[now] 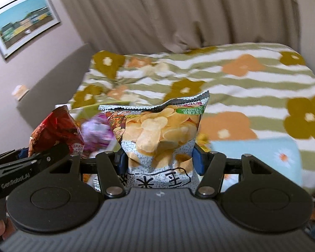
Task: Organize snacks
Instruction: 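Carry both bags into the yellow box and open both tools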
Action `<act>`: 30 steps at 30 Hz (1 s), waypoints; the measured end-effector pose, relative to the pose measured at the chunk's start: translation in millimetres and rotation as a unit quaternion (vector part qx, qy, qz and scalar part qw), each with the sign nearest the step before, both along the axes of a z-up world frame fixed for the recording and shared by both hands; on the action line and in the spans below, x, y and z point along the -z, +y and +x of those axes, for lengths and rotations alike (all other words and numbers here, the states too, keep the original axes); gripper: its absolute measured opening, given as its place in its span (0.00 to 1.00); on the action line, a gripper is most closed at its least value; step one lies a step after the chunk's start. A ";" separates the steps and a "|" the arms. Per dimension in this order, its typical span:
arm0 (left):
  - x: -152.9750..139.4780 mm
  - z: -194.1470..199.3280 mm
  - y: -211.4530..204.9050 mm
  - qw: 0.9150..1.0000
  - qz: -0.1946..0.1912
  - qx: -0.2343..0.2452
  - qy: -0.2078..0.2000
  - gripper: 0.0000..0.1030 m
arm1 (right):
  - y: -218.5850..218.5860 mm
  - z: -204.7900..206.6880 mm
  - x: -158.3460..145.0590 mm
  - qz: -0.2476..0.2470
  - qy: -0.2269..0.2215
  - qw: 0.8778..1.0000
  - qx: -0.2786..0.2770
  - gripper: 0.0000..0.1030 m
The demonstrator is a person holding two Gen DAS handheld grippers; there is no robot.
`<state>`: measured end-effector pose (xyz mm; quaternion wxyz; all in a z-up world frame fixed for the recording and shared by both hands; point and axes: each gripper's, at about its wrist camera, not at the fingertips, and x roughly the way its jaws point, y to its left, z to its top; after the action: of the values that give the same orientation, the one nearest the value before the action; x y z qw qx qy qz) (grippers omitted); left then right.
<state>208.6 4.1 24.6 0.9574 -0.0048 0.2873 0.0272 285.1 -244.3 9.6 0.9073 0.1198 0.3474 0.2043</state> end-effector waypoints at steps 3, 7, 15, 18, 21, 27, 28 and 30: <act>-7.3 6.5 30.4 1.000 0.007 -0.016 -0.004 0.58 | 35.4 6.0 -10.0 0.001 -0.008 1.000 -0.016 0.71; -9.2 19.6 69.8 1.000 0.008 -0.027 0.003 0.58 | 83.6 15.3 -17.4 0.002 -0.010 1.000 -0.026 0.71; 17.5 61.9 127.1 0.999 0.002 -0.013 0.045 0.60 | 155.7 37.5 -14.8 -0.010 0.006 1.000 -0.015 0.71; 31.3 73.6 142.1 0.998 -0.008 0.001 0.061 0.70 | 174.6 44.8 -7.9 -0.017 0.016 1.000 0.001 0.71; 35.8 72.3 149.6 0.998 -0.011 0.010 0.055 0.99 | 184.9 46.7 0.0 -0.021 0.028 0.999 0.018 0.71; 37.2 58.5 166.2 0.997 -0.031 0.044 0.056 0.99 | 194.7 41.0 6.8 -0.029 0.036 0.998 0.049 0.71; 36.6 56.0 168.0 0.997 -0.034 0.046 0.057 0.99 | 195.1 38.5 6.3 -0.030 0.035 0.997 0.053 0.71; 35.4 48.5 172.6 0.996 -0.041 0.050 0.056 0.99 | 197.8 35.2 4.4 -0.034 0.032 0.997 0.060 0.71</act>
<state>257.1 176.7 -10.8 0.9391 -0.0284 0.3410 -0.0326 320.3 -46.5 5.2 0.9098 0.1160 0.3756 0.1332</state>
